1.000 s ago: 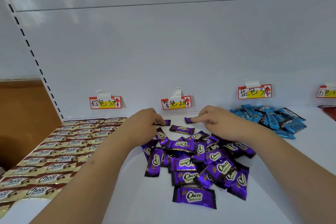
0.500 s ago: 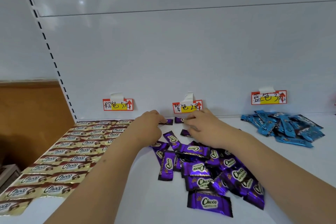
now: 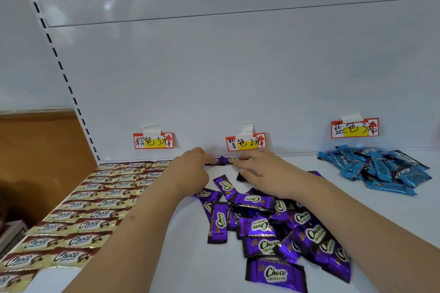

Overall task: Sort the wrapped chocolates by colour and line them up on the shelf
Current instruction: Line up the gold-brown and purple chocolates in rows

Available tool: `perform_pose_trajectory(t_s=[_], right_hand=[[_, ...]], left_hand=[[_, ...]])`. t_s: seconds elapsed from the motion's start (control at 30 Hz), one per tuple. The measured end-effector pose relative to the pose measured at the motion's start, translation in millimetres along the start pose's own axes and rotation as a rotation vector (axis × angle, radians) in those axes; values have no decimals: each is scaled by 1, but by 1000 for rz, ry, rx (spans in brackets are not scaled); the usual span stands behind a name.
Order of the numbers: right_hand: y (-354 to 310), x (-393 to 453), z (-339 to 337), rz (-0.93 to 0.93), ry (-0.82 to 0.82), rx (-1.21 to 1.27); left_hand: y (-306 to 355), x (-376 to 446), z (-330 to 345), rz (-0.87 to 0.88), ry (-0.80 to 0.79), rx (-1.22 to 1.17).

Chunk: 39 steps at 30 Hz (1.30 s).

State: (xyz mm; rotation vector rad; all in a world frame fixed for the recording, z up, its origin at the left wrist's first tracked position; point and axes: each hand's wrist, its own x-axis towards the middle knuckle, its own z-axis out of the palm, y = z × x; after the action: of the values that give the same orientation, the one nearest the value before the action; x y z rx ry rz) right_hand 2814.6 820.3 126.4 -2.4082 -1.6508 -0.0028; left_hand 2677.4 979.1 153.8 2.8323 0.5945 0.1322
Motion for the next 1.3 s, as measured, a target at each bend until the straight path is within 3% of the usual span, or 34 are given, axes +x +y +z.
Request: perform_pose_trajectory(t_s=[0.2,0.37,0.47,0.97,1.2,1.3], right_hand=[[-3,-13,-33,74,137,59],[-3,-27,-41,158,-38,92],[-5,-29,-41,133,-77,107],[4,-29,-44,218,48,338],[5,-29,-52,366,28,1032],[7,-30,-53,385,38,1064]], left_hand=[[5,-6,-9,129,108,-134],[13,-17,-16,142,-208,-154],[14,-19,-18,111,-283,-172],[11,-11,-6,155,-46,-330],[21,-10,-9,92,78,-658],[25,-11,-6,48,75,-812]])
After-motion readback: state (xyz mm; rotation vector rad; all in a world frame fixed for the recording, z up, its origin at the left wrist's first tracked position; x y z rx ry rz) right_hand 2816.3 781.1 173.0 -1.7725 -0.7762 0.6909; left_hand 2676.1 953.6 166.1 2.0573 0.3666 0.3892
